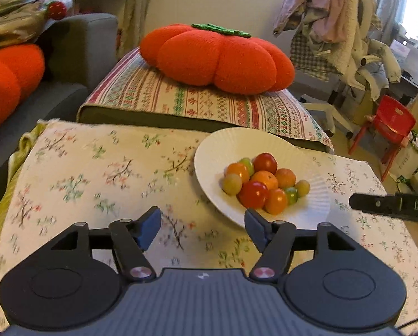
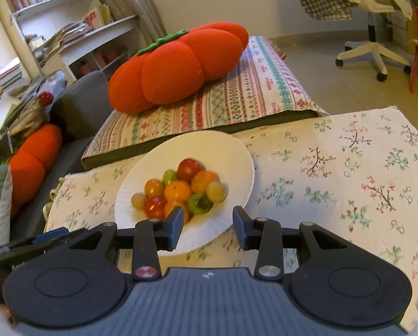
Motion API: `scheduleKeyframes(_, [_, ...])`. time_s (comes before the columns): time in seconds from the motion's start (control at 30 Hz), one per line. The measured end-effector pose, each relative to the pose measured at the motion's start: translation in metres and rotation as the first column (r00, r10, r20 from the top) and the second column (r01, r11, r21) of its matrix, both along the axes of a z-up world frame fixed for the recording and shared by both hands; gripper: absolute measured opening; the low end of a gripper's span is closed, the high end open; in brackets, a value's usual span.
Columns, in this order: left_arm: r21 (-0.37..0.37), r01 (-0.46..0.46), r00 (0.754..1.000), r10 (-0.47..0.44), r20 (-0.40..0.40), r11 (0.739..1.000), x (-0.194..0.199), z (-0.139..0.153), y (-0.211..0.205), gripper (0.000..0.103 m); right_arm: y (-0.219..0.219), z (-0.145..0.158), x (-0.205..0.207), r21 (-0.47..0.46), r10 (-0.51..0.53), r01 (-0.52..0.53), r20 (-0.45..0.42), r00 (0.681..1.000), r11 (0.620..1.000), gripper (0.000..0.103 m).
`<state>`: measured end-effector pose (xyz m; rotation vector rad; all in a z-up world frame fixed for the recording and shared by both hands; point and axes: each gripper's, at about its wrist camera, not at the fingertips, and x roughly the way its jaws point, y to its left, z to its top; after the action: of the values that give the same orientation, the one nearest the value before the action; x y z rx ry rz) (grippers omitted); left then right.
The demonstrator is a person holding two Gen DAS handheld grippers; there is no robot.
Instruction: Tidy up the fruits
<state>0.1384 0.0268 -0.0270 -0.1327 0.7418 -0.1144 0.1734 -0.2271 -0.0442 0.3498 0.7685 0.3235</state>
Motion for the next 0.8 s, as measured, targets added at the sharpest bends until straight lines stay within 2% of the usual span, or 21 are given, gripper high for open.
scheduleKeyframes(0.07, [-0.005, -0.004, 1.000, 0.004, -0.003, 1.000, -0.009, 0.006, -0.001, 0.064, 0.002, 0.005, -0.010, -0.010, 0.015, -0.015, 0.005, 1.000, 1.000, 0.040])
scheduleKeyframes(0.1, [0.000, -0.005, 1.000, 0.005, 0.001, 1.000, -0.016, 0.008, -0.002, 0.066, 0.002, 0.007, -0.014, -0.007, 0.019, -0.018, 0.011, 1.000, 1.000, 0.042])
scheduleKeyframes(0.2, [0.029, -0.001, 1.000, 0.001, 0.015, 1.000, -0.033, 0.014, -0.003, 0.068, 0.000, 0.011, -0.025, 0.024, 0.023, -0.023, 0.007, 1.000, 0.999, 0.047])
scheduleKeyframes(0.33, [0.032, -0.012, 1.000, 0.012, 0.011, 0.999, -0.050, 0.018, 0.002, 0.079, 0.002, 0.013, -0.041, 0.032, 0.033, -0.033, 0.004, 0.999, 0.999, 0.052])
scheduleKeyframes(0.43, [0.035, -0.009, 1.000, 0.008, 0.017, 0.999, -0.060, 0.020, 0.004, 0.083, 0.007, 0.014, -0.055, 0.028, 0.054, -0.055, 0.016, 0.998, 0.998, 0.061])
scheduleKeyframes(0.57, [0.046, 0.013, 1.000, -0.014, 0.018, 0.999, -0.070, 0.020, 0.002, 0.085, 0.012, 0.014, -0.070, 0.033, 0.065, -0.066, 0.026, 0.998, 0.997, 0.079])
scheduleKeyframes(0.7, [0.023, 0.012, 1.000, -0.013, 0.012, 1.000, -0.073, 0.021, 0.002, 0.088, 0.010, 0.015, -0.078, 0.054, 0.063, -0.065, 0.029, 0.998, 0.996, 0.094])
scheduleKeyframes(0.8, [0.038, 0.009, 1.000, -0.009, 0.022, 0.999, -0.076, 0.024, 0.001, 0.088, 0.009, 0.015, -0.083, 0.076, 0.066, -0.068, 0.029, 0.997, 0.995, 0.098])
